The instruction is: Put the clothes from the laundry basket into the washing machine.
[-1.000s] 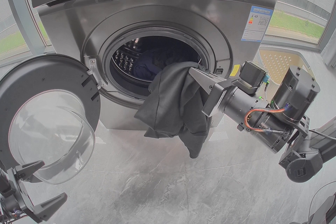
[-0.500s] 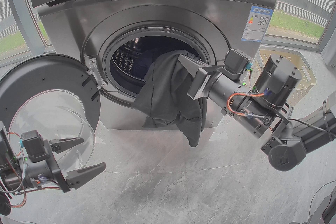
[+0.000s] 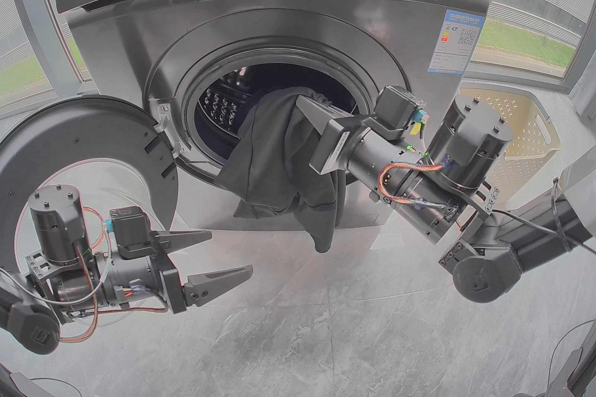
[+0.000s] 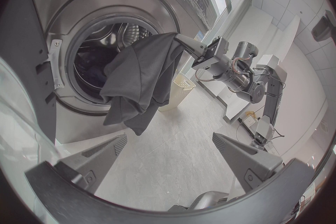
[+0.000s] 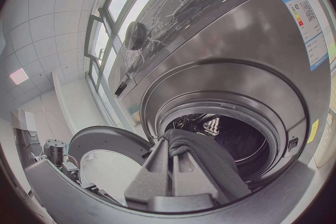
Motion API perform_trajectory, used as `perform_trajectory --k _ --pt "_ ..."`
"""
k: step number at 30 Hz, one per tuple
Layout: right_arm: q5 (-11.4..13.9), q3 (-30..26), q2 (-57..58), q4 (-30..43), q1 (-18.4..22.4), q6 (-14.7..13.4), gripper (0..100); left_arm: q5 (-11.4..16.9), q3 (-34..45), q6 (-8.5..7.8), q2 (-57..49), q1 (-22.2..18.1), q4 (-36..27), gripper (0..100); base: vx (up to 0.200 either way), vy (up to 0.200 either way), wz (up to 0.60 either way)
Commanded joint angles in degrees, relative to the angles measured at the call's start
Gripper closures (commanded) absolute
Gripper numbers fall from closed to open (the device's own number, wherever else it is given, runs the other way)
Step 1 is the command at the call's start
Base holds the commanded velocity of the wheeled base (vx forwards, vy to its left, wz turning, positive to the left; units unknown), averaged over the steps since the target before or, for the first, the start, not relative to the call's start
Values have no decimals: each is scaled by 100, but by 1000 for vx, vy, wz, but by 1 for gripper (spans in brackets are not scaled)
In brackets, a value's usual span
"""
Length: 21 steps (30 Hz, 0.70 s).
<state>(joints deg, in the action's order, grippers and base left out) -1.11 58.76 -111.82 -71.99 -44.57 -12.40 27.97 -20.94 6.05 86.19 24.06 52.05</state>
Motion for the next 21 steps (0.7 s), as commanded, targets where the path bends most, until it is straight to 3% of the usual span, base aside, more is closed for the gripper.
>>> perform_trajectory --k 1,6,12,21 --pt "-21 -14 -32 -8 -96 1 100 -2 -287 11 812 55 384 0 0 0 0" --pt "-30 -22 -24 -17 -105 9 100 -19 -428 55 1278 169 885 0 0 0 0" --pt "-47 -40 -24 -61 -105 18 100 -72 -639 432 1779 248 1404 0 0 0 0" --pt "-47 -40 -15 -123 -157 36 100 -318 -1122 441 2464 239 1694 0 0 0 0"
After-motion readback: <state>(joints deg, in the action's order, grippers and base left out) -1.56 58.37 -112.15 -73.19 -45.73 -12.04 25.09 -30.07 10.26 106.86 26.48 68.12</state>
